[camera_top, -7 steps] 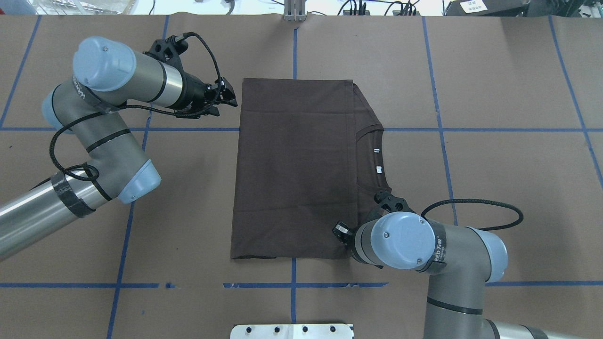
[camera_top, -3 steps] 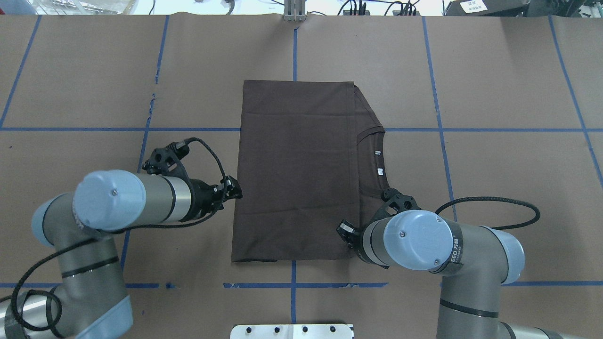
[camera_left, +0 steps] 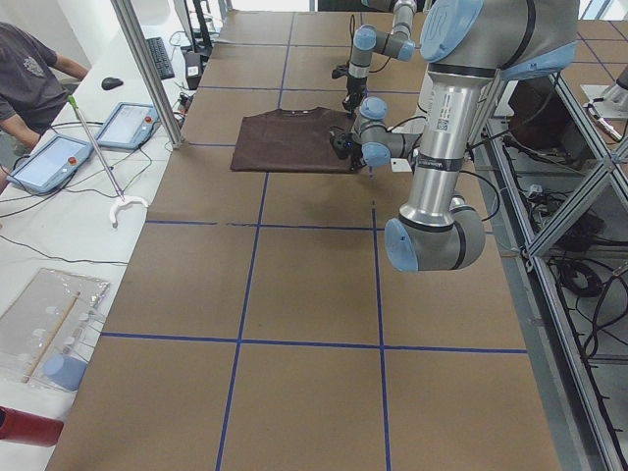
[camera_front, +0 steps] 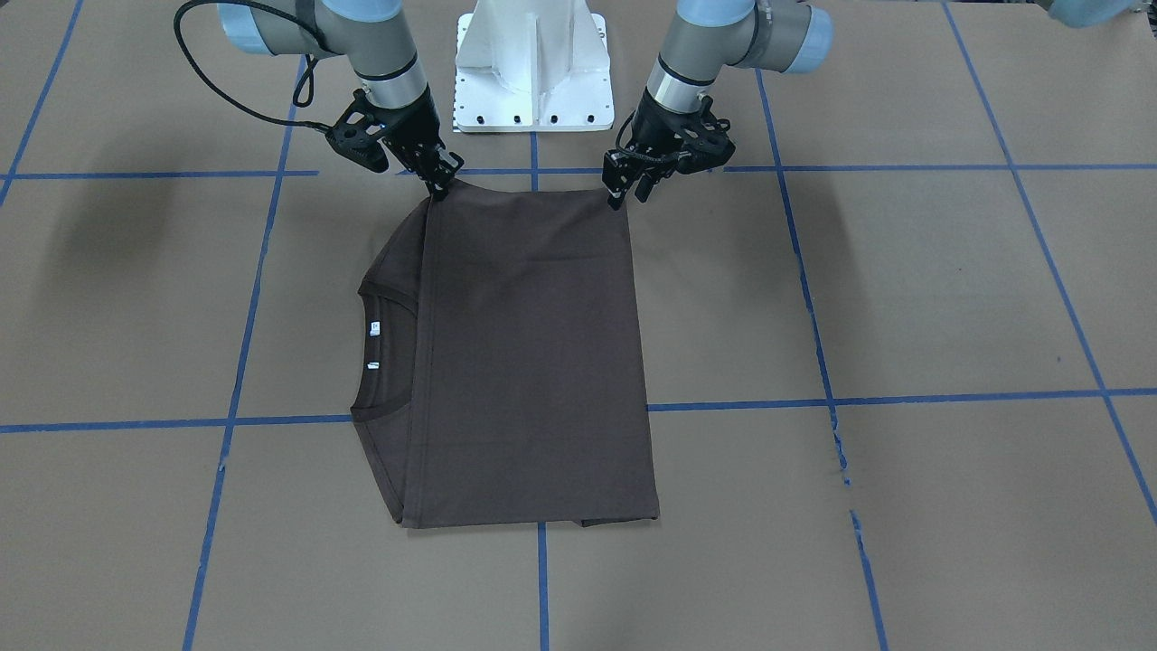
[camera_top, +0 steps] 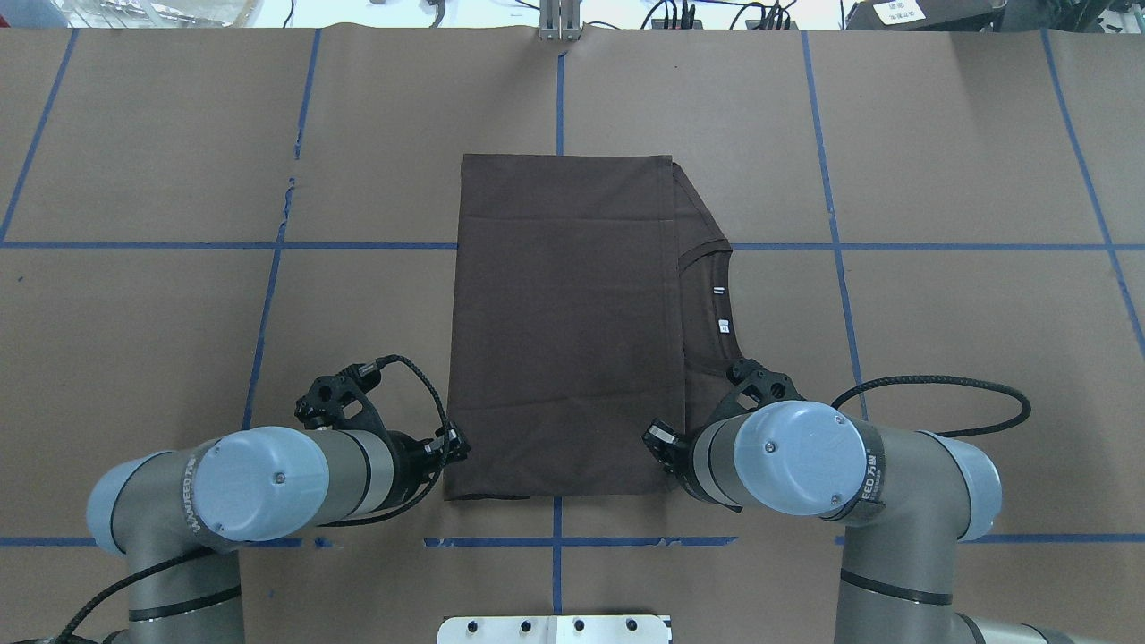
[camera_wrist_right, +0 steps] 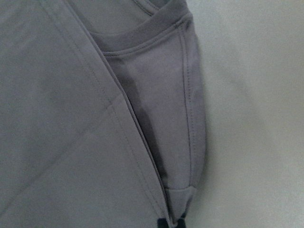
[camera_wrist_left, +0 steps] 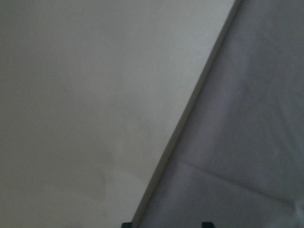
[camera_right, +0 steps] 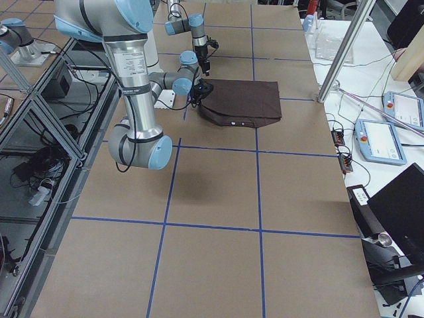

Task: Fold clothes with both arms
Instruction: 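Move the left gripper to the shirt edge nearest the robot, then grasp the near edge of the folded shirt with both grippers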

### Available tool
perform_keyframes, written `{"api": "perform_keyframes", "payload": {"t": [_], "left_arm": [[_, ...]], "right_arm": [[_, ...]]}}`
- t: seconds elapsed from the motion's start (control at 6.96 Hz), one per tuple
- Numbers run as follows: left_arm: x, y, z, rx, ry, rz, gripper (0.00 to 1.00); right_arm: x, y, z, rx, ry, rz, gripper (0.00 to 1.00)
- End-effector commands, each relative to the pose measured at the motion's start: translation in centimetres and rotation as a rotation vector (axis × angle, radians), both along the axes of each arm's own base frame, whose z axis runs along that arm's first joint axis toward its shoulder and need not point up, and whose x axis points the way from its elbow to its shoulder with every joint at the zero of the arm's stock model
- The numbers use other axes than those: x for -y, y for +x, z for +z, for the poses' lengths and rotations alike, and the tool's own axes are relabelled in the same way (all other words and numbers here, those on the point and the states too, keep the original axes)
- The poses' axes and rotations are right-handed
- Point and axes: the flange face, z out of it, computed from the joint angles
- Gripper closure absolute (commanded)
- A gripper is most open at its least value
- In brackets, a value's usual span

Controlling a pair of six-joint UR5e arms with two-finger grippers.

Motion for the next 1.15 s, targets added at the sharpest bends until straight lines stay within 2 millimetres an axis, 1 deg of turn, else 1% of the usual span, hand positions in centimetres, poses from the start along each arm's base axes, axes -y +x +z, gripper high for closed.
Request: {"api": "perform_keyframes", "payload": {"t": [0.0, 0.14, 0.29, 0.72, 1.01], "left_arm": [[-1.9, 1.3, 0.4, 0.014, -0.007, 0.028, 0.42], [-2.3, 2.0, 1.0, 0.026, -0.009, 0.037, 0.42], [-2.6, 2.3, 0.9, 0.026, -0.009, 0.045, 0.43], [-2.7, 2.5, 0.9, 0.031, -0.008, 0.046, 0.48], [-2.6, 2.5, 1.2, 0.047, 0.000, 0.048, 0.48]], "right_arm": [[-0.1, 0.0, -0.1, 0.002, 0.000, -0.002, 1.00], [-0.1, 0.0, -0.1, 0.003, 0.001, -0.002, 1.00], [-0.1, 0.0, -0.1, 0.003, 0.001, -0.002, 1.00], [-0.1, 0.0, -0.1, 0.003, 0.001, -0.002, 1.00], [-0.1, 0.0, 0.0, 0.002, 0.000, -0.002, 1.00]]}}
